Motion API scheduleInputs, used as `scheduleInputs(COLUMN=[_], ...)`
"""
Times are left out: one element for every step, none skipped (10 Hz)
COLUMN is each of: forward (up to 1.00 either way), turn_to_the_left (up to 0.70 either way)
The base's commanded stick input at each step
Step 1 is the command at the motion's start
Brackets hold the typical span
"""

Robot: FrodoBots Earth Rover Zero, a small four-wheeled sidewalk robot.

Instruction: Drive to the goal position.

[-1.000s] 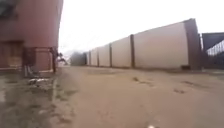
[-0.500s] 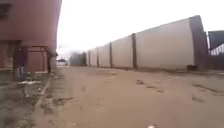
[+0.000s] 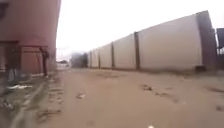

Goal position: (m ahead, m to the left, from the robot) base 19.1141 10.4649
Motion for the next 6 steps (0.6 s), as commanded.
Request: scheduleInputs(forward=[0.85,0.85,0.85,0.85,0.85,0.85], turn_to_the_left=[0.07,0.03,0.03,0.03,0.03,0.03])
